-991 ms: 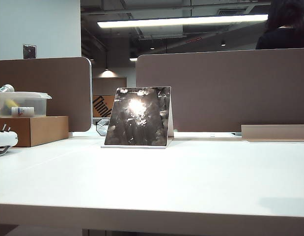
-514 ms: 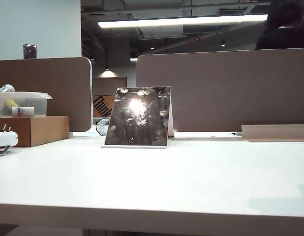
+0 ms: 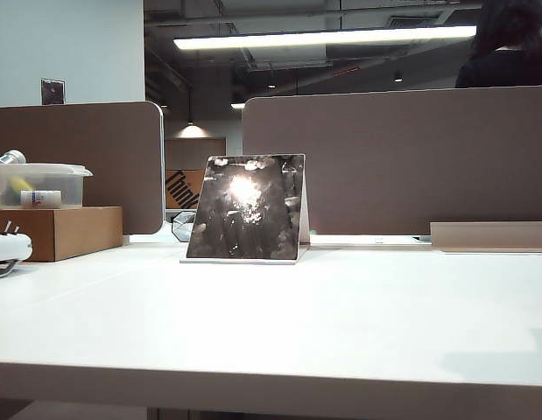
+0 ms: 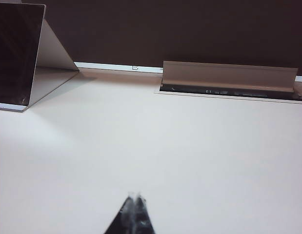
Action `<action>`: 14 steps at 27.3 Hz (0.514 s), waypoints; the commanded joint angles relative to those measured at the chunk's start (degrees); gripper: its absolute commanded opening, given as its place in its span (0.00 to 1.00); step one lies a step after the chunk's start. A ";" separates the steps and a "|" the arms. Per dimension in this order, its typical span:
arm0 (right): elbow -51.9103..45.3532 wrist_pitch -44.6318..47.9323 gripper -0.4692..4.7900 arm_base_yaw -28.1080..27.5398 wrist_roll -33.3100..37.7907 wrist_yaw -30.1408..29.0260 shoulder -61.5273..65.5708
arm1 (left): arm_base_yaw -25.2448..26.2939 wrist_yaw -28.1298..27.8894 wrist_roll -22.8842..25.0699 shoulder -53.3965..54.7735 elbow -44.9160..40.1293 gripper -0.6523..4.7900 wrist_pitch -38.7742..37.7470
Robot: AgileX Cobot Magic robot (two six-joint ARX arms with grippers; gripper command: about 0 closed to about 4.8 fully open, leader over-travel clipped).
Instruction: Push the center of the mirror on the table forward to move it for a short distance.
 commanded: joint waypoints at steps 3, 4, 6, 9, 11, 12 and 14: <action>-0.24 0.81 0.08 0.00 0.02 0.00 0.02 | 0.46 0.20 -0.17 0.09 0.15 0.12 -0.02; -0.24 0.79 0.08 0.00 0.02 0.00 0.02 | 1.11 -0.50 1.86 0.09 0.15 0.12 -0.02; -0.24 0.81 0.08 0.00 0.02 0.00 0.02 | 6.56 -0.68 6.78 0.09 0.13 0.12 -0.46; -0.24 0.81 0.08 0.00 0.02 0.00 0.02 | 19.98 7.63 7.43 -0.52 -1.68 0.12 0.55; -0.24 0.81 0.08 0.02 0.02 0.00 0.02 | 29.40 16.68 7.41 -2.40 -6.08 0.12 4.81; -0.24 0.83 0.08 0.02 0.02 0.00 0.02 | 33.27 20.02 7.06 -3.67 -8.41 0.12 6.82; -0.24 0.83 0.08 0.04 0.02 0.02 0.02 | 43.50 28.76 4.39 -7.69 -14.80 0.12 12.85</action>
